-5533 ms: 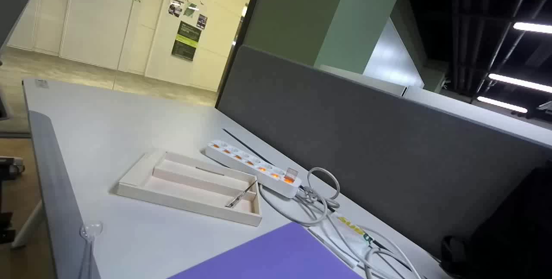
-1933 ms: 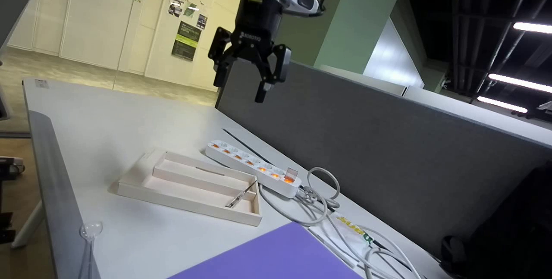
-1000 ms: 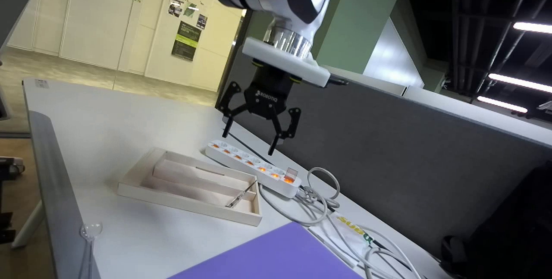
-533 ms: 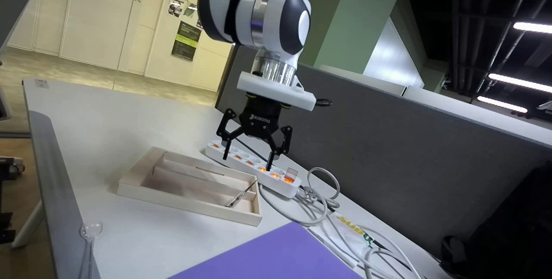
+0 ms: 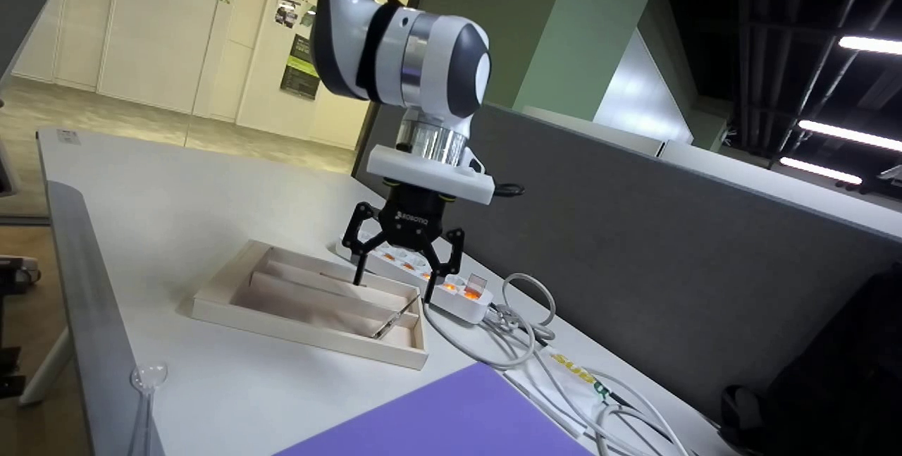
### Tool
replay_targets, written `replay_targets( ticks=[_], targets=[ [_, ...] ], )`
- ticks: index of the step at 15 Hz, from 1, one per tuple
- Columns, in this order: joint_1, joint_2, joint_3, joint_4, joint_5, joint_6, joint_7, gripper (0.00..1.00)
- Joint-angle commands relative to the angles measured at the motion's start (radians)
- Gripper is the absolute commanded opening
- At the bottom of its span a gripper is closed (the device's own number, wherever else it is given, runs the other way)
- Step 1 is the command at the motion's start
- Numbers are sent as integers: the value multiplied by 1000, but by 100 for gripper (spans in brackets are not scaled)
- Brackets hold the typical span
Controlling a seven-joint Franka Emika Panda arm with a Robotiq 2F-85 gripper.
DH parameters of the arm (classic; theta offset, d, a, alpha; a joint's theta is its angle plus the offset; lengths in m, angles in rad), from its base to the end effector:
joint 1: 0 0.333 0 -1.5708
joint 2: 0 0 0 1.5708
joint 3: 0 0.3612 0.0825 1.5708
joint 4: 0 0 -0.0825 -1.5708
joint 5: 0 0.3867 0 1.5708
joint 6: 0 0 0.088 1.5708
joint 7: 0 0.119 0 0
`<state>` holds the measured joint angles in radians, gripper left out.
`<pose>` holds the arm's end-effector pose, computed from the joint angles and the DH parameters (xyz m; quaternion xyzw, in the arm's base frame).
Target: Move the screwdriver from the tray to the mat
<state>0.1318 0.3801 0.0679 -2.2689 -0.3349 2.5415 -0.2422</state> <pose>0.5296 0.1095 0.2087 0.9312 0.3533 -0.0525 0.0730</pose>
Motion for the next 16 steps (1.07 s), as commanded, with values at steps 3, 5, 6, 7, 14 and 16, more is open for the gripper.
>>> replay_targets(
  ticks=[3, 5, 6, 7, 14, 16],
  targets=[
    [26, 63, -26, 38, -27, 14, 92, 100],
    [36, 86, -38, 54, -29, 21, 124, 100],
    [40, 97, -40, 63, -24, 25, 134, 100],
    [49, 109, -50, 74, -31, 31, 151, 100],
    [54, 190, -48, 153, -1, 26, 152, 100],
    [50, 202, -41, 166, 10, 28, 143, 74]
  ],
)
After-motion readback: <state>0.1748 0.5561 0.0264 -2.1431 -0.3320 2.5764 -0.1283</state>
